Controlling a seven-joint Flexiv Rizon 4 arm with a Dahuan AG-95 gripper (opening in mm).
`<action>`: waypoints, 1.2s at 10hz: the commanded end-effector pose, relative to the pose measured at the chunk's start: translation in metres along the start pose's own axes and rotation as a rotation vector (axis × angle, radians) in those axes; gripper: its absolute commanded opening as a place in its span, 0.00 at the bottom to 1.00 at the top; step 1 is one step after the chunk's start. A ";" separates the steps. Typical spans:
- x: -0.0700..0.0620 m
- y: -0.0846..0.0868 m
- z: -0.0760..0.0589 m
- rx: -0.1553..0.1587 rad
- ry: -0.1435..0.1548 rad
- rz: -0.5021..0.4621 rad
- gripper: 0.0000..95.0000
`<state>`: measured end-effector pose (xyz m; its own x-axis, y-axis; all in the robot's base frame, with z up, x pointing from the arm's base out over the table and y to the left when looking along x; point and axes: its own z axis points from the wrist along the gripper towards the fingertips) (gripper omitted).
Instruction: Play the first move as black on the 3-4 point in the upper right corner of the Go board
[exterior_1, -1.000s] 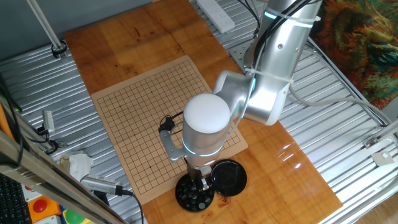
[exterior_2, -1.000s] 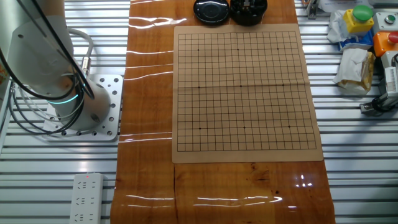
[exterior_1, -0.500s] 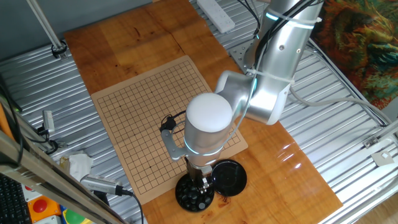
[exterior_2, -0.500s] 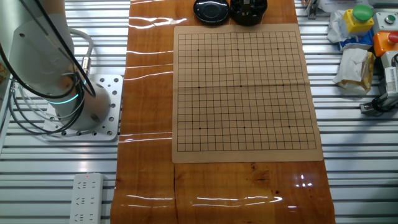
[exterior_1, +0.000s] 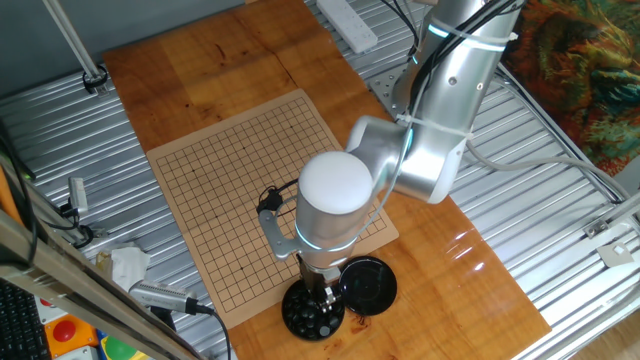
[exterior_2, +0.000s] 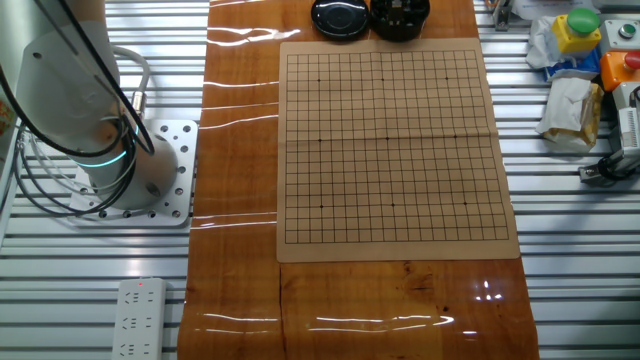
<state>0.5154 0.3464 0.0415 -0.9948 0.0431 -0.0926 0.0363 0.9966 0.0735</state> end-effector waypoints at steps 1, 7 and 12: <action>0.001 0.000 -0.001 0.003 0.001 -0.002 0.20; 0.001 0.000 -0.001 0.012 0.002 -0.014 0.00; 0.001 0.000 -0.004 0.011 0.001 -0.009 0.00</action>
<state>0.5137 0.3458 0.0464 -0.9952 0.0344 -0.0920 0.0287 0.9976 0.0629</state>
